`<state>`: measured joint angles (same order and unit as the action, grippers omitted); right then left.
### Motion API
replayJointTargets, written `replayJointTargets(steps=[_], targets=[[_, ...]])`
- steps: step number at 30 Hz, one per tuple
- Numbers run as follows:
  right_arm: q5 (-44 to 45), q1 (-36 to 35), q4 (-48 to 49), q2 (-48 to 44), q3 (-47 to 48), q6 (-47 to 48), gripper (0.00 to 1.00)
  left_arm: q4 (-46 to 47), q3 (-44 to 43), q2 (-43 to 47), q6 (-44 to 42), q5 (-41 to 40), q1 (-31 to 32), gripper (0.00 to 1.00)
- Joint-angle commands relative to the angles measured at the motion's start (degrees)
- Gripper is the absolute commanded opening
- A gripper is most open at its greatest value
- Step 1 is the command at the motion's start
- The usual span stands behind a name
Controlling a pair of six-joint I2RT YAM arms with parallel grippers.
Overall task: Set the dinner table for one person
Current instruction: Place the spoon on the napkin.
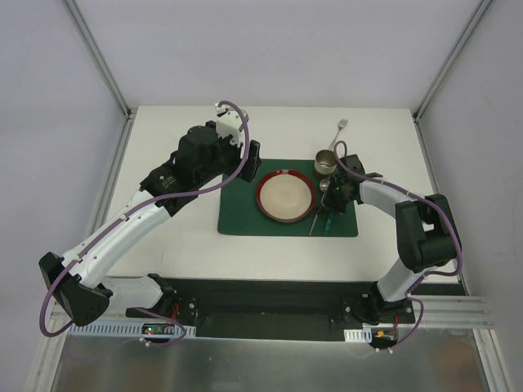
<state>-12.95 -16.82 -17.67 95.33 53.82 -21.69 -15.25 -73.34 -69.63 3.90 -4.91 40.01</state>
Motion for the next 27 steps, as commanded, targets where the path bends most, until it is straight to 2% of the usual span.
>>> replayJointTargets(steps=[1,18,27], targets=[[0.6,-0.3,1.2,-0.5,0.3,-0.3,0.08,2.3,0.0,1.6,0.8,0.5,-0.6,0.89],[0.9,-0.3,1.5,-0.2,-0.2,-0.5,0.11,2.3,0.7,1.9,0.8,0.1,-0.6,0.89],[1.0,-0.4,1.9,-0.4,-0.7,-0.5,0.18,2.3,0.9,2.0,0.9,0.2,-0.7,0.89]])
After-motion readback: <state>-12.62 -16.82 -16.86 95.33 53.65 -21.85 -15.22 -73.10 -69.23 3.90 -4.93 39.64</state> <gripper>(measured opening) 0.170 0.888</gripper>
